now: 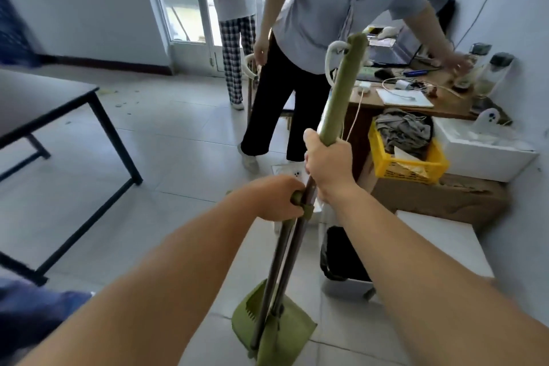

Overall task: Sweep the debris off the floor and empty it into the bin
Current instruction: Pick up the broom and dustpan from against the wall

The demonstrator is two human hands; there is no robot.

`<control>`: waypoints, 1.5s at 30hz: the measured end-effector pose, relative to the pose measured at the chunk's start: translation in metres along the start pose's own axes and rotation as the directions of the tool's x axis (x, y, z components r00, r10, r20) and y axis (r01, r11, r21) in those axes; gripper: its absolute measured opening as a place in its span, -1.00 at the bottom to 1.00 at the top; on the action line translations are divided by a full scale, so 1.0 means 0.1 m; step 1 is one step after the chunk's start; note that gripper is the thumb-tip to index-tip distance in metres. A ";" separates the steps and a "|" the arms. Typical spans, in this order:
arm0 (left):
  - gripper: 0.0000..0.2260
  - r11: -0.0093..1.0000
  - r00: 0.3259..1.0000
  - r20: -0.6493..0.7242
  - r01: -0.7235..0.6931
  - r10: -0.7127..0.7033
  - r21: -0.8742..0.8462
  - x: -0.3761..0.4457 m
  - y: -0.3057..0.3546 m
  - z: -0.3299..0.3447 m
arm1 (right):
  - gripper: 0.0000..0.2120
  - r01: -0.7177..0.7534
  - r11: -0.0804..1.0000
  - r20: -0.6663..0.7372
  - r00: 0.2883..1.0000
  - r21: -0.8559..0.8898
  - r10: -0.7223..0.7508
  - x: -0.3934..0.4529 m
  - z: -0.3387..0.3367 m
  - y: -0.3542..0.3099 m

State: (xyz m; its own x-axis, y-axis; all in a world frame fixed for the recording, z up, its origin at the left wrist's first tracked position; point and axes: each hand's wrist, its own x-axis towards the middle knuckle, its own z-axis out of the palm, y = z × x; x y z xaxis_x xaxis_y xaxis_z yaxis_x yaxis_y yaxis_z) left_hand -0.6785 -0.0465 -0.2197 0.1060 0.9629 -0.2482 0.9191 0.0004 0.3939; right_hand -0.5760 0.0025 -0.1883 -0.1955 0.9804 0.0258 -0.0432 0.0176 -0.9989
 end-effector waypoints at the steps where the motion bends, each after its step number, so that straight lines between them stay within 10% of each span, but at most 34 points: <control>1: -0.84 1.000 1.000 -0.004 0.022 -0.022 0.000 -0.04 -0.13 -0.04 | -0.69 -0.010 1.000 0.012 1.000 0.009 0.010 0.02 0.14 0.02; 24: -0.86 0.892 0.864 -0.240 0.395 -0.442 -0.218 -0.99 -3.16 -1.26 | -0.68 -0.022 0.998 0.622 0.783 0.061 -0.021 0.55 3.66 -0.10; 30: -0.73 0.726 0.680 -0.278 0.564 -0.679 -0.394 -1.10 -4.27 -1.54 | -0.73 -0.107 0.990 0.651 0.759 0.088 0.024 1.40 4.41 -0.15; 45: -0.76 0.626 0.664 -0.160 0.557 -0.730 -0.545 -0.12 -6.18 -2.56 | -0.81 0.088 0.996 0.723 0.688 0.010 -0.068 2.76 6.87 -0.03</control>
State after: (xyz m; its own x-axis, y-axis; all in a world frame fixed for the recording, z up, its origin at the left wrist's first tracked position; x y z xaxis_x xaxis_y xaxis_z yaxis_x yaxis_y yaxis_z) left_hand -1.3452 0.0110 -0.2340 -0.6618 0.6823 -0.3106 0.4278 0.6839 0.5910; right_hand -1.3030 0.1379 -0.1519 -0.8396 0.5313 0.1134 -0.0695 0.1019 -0.9924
